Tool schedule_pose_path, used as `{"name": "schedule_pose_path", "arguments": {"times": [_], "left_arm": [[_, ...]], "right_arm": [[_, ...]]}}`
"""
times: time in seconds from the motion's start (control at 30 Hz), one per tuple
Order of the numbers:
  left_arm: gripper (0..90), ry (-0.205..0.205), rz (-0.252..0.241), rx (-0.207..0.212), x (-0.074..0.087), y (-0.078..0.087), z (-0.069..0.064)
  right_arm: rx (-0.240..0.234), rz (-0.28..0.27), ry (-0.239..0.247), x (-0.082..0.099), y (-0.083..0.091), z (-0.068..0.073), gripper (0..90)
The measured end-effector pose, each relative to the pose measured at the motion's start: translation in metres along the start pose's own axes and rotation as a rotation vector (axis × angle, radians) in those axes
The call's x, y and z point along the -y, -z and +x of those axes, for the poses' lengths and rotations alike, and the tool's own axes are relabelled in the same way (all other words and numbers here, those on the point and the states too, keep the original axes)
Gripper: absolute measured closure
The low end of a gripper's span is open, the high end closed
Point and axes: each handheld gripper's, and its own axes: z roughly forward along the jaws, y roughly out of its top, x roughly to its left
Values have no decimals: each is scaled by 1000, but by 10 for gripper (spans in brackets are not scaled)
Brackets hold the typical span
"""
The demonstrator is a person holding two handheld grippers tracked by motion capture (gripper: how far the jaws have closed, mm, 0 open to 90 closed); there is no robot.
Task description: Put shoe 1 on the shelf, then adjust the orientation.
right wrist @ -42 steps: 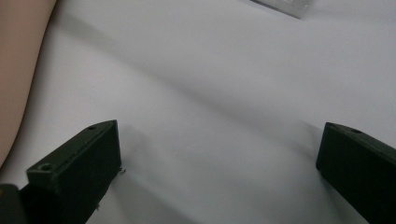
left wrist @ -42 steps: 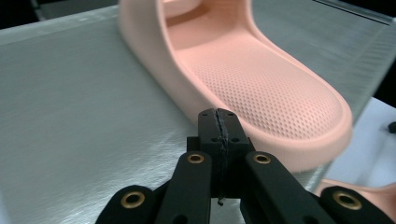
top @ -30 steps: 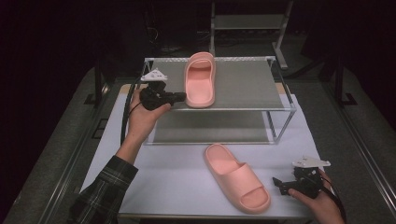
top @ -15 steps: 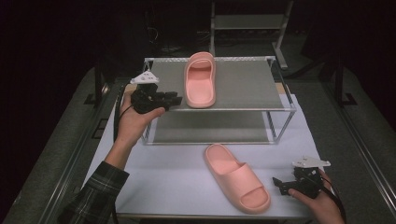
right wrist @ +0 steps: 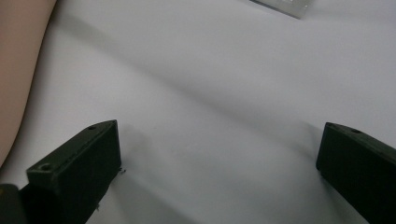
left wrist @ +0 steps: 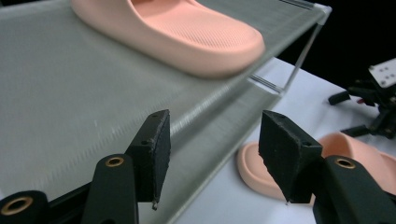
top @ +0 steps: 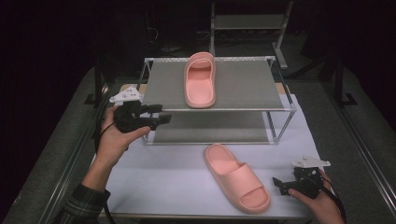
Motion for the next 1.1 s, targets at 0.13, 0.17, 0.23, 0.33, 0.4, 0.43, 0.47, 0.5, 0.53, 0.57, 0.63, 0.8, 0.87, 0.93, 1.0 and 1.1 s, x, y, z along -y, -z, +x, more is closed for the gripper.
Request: {"name": "schedule_pose_path", "arguments": {"times": [0.13, 0.17, 0.23, 0.33, 0.4, 0.43, 0.47, 0.5, 0.53, 0.57, 0.63, 0.8, 0.87, 0.93, 1.0, 1.1], "left_arm": [[394, 1, 16, -3, 15, 8, -5], [383, 1, 25, -12, 24, 11, -8], [361, 1, 40, -15, 34, 12, -11], [334, -3, 64, -21, 50, 13, -14], [313, -3, 67, -23, 54, 12, -15], [304, -4, 80, -32, 67, 11, -16], [290, -4, 80, -32, 67, 11, -16], [278, 1, 94, -40, 80, 8, -17], [274, 7, 103, -41, 87, 7, -17], [262, 12, 110, -50, 94, 5, -17], [254, 15, 122, -56, 100, 4, -17], [227, 5, 177, -128, 133, -2, -12], [225, 23, 193, -147, 149, -2, -6], [224, 31, 195, -155, 154, -2, -3], [224, 36, 201, -178, 161, 0, 2], [210, 38, 221, -194, 171, 1, 8]], "right_arm": [[1, -1, -1, 0, 0, 0, 0], [0, 0, -1, 0, 0, 0, 0], [-1, 0, -2, 0, 0, 0, 0], [0, 0, 0, 0, 0, 0, 0], [-1, 1, 0, 0, 0, 0, 0], [-2, 3, 7, -1, 1, 0, 14], [-2, 3, 7, -1, 1, 0, 14], [-23, -6, 15, -2, 4, 1, 195], [-24, -16, 19, -3, 7, 1, 277], [-36, -15, 19, -4, 9, 2, 335], [-52, -22, 17, -4, 11, 3, 379], [-90, -37, 14, -7, 28, 8, 743], [-137, -55, -1, -8, 38, 12, 896], [-161, -61, -6, -7, 40, 13, 898], [-210, -62, -8, -6, 43, 17, 899], [-276, -71, -7, -5, 47, 26, 899]]}}
